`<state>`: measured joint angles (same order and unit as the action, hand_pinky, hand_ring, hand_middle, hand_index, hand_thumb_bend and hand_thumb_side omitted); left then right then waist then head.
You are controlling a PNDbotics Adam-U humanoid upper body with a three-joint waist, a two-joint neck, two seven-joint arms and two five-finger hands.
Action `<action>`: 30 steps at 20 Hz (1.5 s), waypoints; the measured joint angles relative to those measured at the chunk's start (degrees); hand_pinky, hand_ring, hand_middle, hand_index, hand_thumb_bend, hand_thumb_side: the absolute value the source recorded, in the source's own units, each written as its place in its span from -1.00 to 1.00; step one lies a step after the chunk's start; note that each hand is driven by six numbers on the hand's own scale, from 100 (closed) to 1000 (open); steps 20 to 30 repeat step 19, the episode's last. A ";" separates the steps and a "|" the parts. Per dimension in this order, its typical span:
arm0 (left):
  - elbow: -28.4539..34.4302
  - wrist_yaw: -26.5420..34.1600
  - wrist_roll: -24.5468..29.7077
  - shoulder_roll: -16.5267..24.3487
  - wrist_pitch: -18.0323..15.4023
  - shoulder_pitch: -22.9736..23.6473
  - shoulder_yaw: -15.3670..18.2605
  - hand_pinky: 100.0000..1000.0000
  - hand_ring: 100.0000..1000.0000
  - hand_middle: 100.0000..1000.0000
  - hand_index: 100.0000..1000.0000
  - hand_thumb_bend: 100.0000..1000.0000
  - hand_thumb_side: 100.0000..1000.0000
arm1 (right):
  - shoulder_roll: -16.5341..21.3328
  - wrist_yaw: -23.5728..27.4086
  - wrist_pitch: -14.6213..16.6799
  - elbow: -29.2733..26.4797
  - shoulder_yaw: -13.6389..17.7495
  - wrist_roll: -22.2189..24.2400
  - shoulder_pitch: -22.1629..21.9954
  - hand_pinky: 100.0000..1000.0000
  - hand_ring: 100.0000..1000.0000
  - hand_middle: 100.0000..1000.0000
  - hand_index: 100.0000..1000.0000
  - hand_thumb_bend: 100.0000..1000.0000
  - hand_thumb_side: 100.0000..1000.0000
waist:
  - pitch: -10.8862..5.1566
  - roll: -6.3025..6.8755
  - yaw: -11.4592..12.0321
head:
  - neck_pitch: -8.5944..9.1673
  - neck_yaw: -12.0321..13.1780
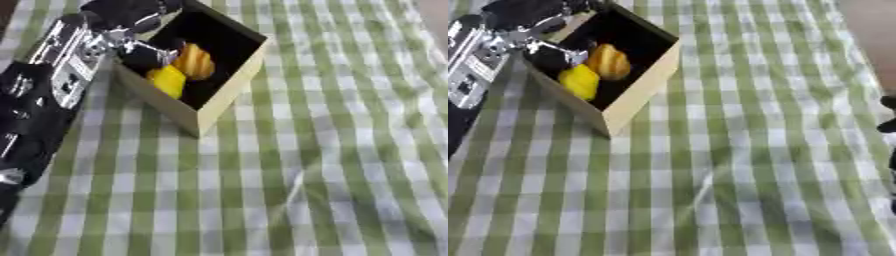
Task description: Pick up objects on the table and place them in the box.
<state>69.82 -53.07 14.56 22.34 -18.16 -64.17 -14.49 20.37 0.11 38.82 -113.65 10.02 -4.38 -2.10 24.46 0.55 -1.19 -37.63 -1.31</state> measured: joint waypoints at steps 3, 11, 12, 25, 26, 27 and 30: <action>5.35 6.52 1.09 1.24 1.95 0.00 1.08 0.46 0.43 0.42 0.73 -1.00 -0.76 | 0.00 0.01 0.03 0.00 0.12 -0.26 -0.37 0.82 0.54 -0.06 0.58 -1.00 -0.06 | -0.53 -0.10 0.50 | -0.15 -0.32; 32.17 34.49 -3.90 8.64 12.52 7.73 6.14 0.45 0.37 0.39 0.71 -1.00 -0.28 | 0.77 0.36 2.46 0.00 1.27 -3.14 -1.04 0.82 0.55 -0.03 0.58 -1.00 -0.06 | -1.83 -0.93 2.45 | -1.12 -1.55; 35.70 38.06 -5.75 9.82 13.59 9.56 7.00 0.44 0.36 0.38 0.69 -1.00 -0.31 | 0.96 0.40 2.82 0.00 1.34 -3.51 -1.05 0.82 0.55 -0.02 0.58 -1.00 -0.06 | -1.93 -1.05 2.67 | -1.13 -1.71; 43.61 52.77 -23.23 14.77 7.15 20.79 12.24 0.42 0.38 0.38 0.68 -1.00 0.00 | 1.23 0.58 4.73 0.00 1.87 -5.43 -1.21 0.82 0.56 0.00 0.59 -1.00 -0.05 | -2.06 -2.02 4.05 | -1.12 -2.14; 43.61 52.77 -23.23 14.77 7.15 20.79 12.24 0.42 0.38 0.38 0.68 -1.00 0.00 | 1.23 0.58 4.73 0.00 1.87 -5.43 -1.21 0.82 0.56 0.00 0.59 -1.00 -0.05 | -2.06 -2.02 4.05 | -1.12 -2.14; 43.61 52.77 -23.23 14.77 7.15 20.79 12.24 0.42 0.38 0.38 0.68 -1.00 0.00 | 1.23 0.58 4.73 0.00 1.87 -5.43 -1.21 0.82 0.56 0.00 0.59 -1.00 -0.05 | -2.06 -2.02 4.05 | -1.12 -2.14; 43.61 52.77 -23.23 14.77 7.15 20.79 12.24 0.42 0.38 0.38 0.68 -1.00 0.00 | 1.23 0.58 4.73 0.00 1.87 -5.43 -1.21 0.82 0.56 0.00 0.59 -1.00 -0.05 | -2.06 -2.02 4.05 | -1.12 -2.14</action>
